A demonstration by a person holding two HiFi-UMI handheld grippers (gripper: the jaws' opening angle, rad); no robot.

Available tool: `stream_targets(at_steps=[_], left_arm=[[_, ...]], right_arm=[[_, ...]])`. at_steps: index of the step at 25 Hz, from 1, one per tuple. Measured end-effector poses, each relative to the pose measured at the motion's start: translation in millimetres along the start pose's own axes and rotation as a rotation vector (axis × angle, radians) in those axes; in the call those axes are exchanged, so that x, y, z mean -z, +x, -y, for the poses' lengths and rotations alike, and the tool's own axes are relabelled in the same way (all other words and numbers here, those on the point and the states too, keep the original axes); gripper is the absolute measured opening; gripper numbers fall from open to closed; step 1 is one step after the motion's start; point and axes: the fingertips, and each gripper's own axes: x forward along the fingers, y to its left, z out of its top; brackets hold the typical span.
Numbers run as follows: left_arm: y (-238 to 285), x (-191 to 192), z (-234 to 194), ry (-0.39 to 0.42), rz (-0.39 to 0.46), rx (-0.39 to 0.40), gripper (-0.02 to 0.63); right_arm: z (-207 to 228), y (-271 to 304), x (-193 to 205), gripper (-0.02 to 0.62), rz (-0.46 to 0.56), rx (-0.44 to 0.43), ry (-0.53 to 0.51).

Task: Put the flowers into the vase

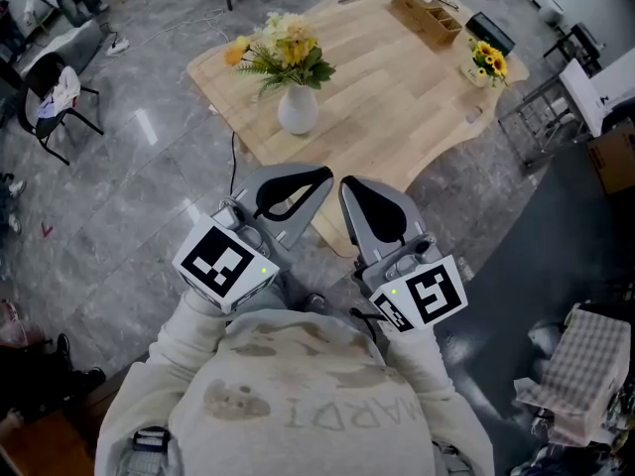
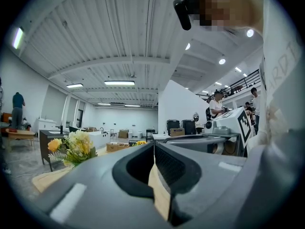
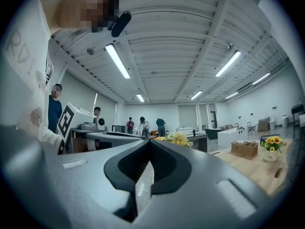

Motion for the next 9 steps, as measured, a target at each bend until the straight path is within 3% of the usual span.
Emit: stream_targets(at_steps=[9], left_arm=[[0.8, -1.4, 3.6, 0.009, -0.004, -0.012, 0.005]], right_arm=[[-0.2, -1.1, -1.7, 0.025, 0.006, -0.018, -0.003]])
